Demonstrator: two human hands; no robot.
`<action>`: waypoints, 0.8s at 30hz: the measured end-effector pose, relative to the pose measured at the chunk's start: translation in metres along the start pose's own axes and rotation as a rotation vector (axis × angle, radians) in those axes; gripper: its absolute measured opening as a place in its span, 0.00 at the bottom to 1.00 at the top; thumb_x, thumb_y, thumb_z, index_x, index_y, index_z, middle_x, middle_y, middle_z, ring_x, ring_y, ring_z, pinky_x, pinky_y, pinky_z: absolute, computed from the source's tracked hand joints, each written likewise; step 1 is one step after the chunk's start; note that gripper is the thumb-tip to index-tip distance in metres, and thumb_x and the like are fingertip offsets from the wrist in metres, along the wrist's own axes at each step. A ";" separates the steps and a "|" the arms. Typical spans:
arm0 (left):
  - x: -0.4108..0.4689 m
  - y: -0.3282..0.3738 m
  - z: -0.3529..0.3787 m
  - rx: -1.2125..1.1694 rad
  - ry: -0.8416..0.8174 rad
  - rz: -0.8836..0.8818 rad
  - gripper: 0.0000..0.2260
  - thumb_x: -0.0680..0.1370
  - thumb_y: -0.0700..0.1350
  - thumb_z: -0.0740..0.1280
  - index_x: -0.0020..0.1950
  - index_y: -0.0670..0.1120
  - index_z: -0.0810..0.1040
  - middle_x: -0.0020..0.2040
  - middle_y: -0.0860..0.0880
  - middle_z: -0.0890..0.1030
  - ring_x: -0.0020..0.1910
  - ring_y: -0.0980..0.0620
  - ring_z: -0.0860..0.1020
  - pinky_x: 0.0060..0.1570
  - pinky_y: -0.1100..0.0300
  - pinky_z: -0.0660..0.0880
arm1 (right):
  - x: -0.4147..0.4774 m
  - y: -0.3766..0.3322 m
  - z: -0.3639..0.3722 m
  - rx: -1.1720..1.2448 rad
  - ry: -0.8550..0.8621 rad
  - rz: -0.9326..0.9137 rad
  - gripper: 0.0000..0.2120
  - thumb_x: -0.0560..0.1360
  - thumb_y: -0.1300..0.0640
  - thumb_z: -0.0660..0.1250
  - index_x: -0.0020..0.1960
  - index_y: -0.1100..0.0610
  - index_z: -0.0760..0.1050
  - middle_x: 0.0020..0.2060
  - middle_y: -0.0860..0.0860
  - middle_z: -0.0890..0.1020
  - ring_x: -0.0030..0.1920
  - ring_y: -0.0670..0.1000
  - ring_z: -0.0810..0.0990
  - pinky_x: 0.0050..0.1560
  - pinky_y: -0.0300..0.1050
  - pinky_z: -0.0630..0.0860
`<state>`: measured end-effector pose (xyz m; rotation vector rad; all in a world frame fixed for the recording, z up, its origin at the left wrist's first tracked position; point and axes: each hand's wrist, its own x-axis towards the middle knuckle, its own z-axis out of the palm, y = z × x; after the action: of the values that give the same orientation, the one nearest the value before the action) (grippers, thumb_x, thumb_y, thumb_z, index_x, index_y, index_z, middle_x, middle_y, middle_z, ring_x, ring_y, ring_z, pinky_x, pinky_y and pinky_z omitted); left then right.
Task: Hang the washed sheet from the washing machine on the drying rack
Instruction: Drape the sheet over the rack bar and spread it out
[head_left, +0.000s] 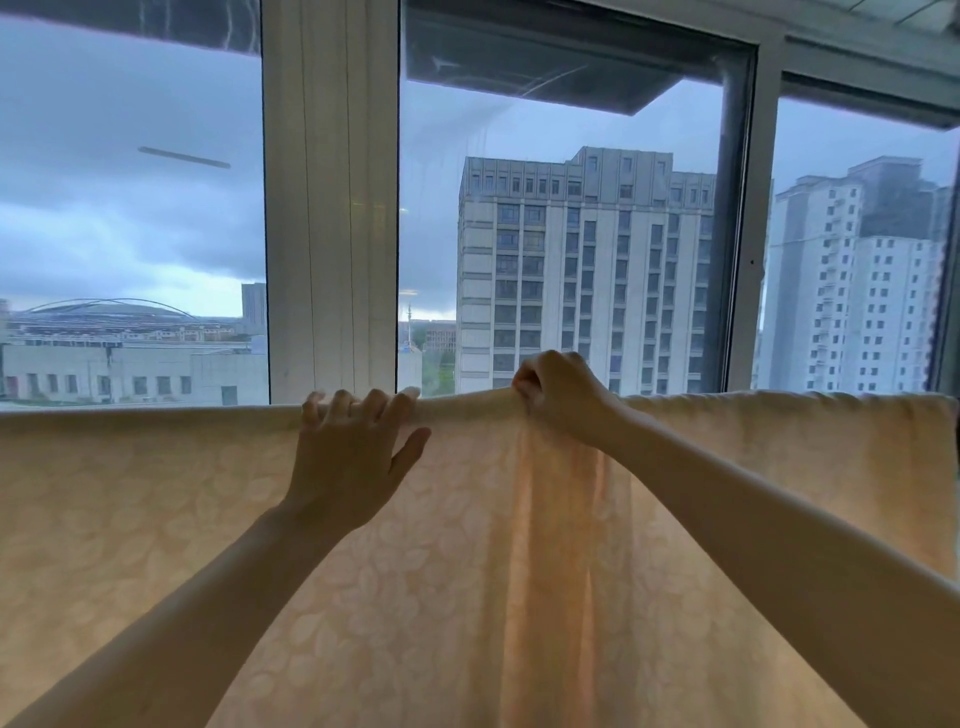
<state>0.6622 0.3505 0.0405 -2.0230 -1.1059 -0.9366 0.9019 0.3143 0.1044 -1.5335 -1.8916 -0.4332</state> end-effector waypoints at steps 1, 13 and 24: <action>0.001 0.004 0.000 0.007 -0.003 0.011 0.23 0.79 0.61 0.50 0.63 0.50 0.73 0.50 0.47 0.81 0.46 0.41 0.80 0.55 0.40 0.72 | -0.003 0.001 0.000 0.013 0.012 -0.021 0.07 0.78 0.63 0.63 0.49 0.59 0.80 0.45 0.53 0.83 0.45 0.49 0.81 0.53 0.45 0.79; 0.026 0.076 0.021 -0.019 0.030 0.113 0.26 0.76 0.66 0.49 0.64 0.51 0.69 0.51 0.47 0.79 0.48 0.42 0.77 0.51 0.45 0.70 | -0.032 0.023 -0.020 0.086 0.063 -0.062 0.15 0.76 0.66 0.64 0.61 0.56 0.75 0.51 0.48 0.80 0.48 0.43 0.78 0.46 0.25 0.72; 0.036 0.087 0.031 0.020 0.078 0.127 0.28 0.76 0.68 0.50 0.63 0.50 0.71 0.49 0.47 0.79 0.46 0.43 0.77 0.47 0.48 0.69 | -0.033 0.044 -0.021 0.035 0.086 -0.067 0.04 0.75 0.63 0.68 0.49 0.57 0.80 0.44 0.47 0.79 0.43 0.45 0.78 0.47 0.33 0.74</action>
<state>0.7615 0.3522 0.0360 -1.9978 -0.9298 -0.9283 0.9534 0.2884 0.0910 -1.4093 -1.8789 -0.4853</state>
